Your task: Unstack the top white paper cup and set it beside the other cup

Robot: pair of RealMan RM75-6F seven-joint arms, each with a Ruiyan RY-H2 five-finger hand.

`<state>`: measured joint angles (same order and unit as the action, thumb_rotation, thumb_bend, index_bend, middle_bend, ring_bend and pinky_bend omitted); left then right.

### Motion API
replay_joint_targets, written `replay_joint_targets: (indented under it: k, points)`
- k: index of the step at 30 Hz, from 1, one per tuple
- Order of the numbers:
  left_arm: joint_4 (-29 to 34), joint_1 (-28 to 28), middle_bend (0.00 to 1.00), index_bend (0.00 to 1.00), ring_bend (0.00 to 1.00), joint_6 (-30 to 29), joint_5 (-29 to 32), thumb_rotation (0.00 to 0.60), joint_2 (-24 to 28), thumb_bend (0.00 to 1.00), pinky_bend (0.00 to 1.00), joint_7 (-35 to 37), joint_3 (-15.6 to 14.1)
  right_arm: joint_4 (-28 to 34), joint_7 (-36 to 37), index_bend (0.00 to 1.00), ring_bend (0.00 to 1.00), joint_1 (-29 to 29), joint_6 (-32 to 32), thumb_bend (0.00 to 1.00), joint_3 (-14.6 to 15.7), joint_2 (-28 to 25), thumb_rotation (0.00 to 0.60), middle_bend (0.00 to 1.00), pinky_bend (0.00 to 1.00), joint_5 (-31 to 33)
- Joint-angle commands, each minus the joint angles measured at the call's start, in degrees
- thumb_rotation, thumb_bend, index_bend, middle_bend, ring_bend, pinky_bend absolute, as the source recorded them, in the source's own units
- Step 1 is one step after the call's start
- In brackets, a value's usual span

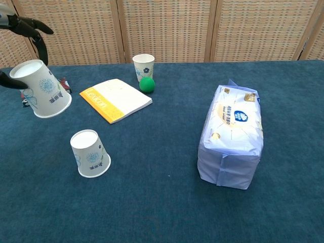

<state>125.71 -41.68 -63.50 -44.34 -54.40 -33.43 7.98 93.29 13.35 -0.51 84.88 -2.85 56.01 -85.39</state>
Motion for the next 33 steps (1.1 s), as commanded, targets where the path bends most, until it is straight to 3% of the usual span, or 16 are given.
replay_joint_targets:
  k: [1,9,25,26,30,33]
  points:
    - [-5.7,-0.1,0.00,0.40,0.00,3.2,1.2,0.600,-2.0,0.24,0.00,3.0,-0.8,0.0,-0.2,0.00,0.00,-0.1,-0.1,0.00,0.0,0.1,0.600,0.00,0.00,0.0]
    - [-14.0,-0.4,0.00,0.40,0.00,7.7,2.5,0.600,-8.0,0.24,0.00,5.1,-3.5,-0.1,-1.0,0.00,0.00,-0.5,-1.1,0.00,-0.1,0.4,0.600,0.00,0.00,0.9]
    - [-19.3,1.6,0.00,0.40,0.00,6.7,-0.7,0.600,-14.7,0.24,0.00,6.2,-6.9,0.0,-0.9,0.00,0.00,-0.4,-0.8,0.00,-0.1,0.4,0.600,0.00,0.00,0.8]
    - [-19.4,1.7,0.00,0.38,0.00,6.7,-1.0,0.600,-14.8,0.24,0.00,6.4,-6.9,0.0,-0.8,0.00,0.00,-0.4,-0.8,0.00,-0.1,0.3,0.600,0.00,0.00,0.8]
    - [-19.0,2.3,0.00,0.03,0.00,6.2,-2.4,0.600,-14.7,0.24,0.00,7.8,-6.7,-0.1,-0.7,0.00,0.00,-0.5,-0.9,0.00,-0.1,0.3,0.600,0.00,0.00,0.8]
    - [-17.9,3.1,0.00,0.00,0.00,5.5,-4.5,0.600,-13.6,0.24,0.00,9.5,-6.5,-0.1,-0.7,0.00,0.00,-0.5,-0.9,0.00,-0.1,0.3,0.600,0.00,0.00,0.8]
